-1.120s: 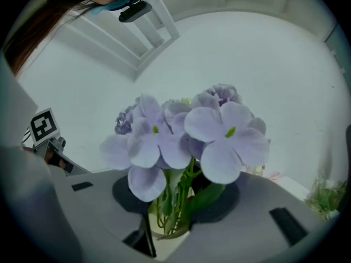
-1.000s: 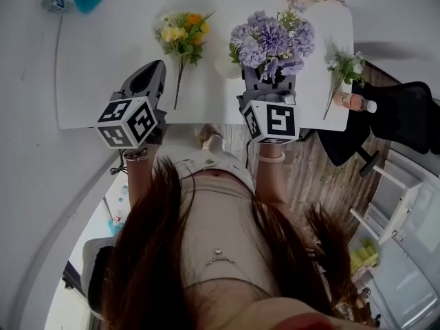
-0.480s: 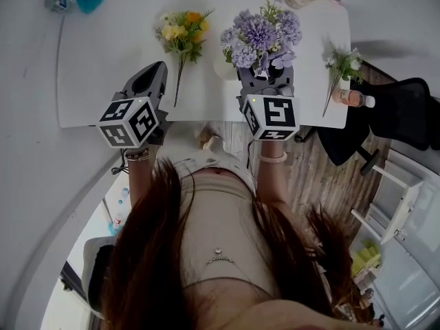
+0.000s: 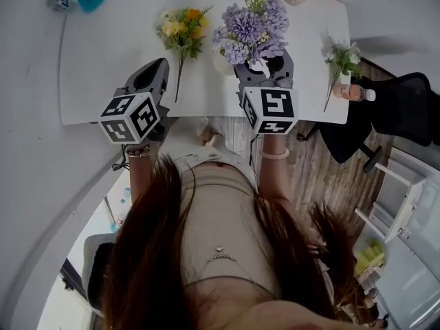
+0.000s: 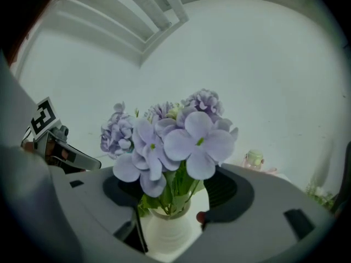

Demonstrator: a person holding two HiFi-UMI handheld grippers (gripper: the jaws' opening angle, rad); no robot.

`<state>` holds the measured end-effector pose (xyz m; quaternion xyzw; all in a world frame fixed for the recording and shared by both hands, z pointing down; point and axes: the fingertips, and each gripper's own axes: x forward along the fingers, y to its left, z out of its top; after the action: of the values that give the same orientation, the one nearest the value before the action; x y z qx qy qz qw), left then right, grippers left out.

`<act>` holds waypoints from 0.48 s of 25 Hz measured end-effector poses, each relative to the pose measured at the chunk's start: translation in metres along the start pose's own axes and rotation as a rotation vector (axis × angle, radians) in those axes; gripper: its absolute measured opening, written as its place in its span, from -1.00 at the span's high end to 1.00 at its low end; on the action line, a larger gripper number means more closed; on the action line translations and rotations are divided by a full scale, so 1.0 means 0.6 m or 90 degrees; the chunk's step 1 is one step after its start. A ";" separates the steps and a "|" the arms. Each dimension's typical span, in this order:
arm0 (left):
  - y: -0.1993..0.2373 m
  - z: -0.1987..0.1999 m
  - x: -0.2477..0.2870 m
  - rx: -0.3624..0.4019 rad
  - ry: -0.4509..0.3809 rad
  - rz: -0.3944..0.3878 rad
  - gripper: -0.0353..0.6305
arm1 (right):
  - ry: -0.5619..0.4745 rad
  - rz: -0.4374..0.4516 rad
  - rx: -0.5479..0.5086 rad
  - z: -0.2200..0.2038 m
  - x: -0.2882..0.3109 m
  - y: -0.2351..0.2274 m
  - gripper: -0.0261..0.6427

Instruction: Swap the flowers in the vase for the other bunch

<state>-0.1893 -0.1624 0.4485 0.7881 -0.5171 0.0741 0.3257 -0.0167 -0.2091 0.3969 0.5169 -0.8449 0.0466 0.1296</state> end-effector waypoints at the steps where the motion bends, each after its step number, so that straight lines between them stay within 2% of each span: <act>1: -0.001 -0.001 -0.001 0.000 -0.001 0.000 0.88 | 0.001 0.002 0.003 -0.002 0.000 0.001 0.02; 8: -0.009 -0.006 -0.009 0.001 -0.001 0.001 0.88 | 0.002 0.013 0.032 -0.008 -0.006 0.002 0.01; 12: -0.015 -0.012 -0.015 -0.002 0.001 0.004 0.88 | 0.013 0.031 0.074 -0.016 -0.009 0.000 0.01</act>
<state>-0.1839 -0.1491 0.4459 0.7861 -0.5192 0.0750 0.3268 -0.0128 -0.2023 0.4046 0.5021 -0.8519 0.1039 0.1065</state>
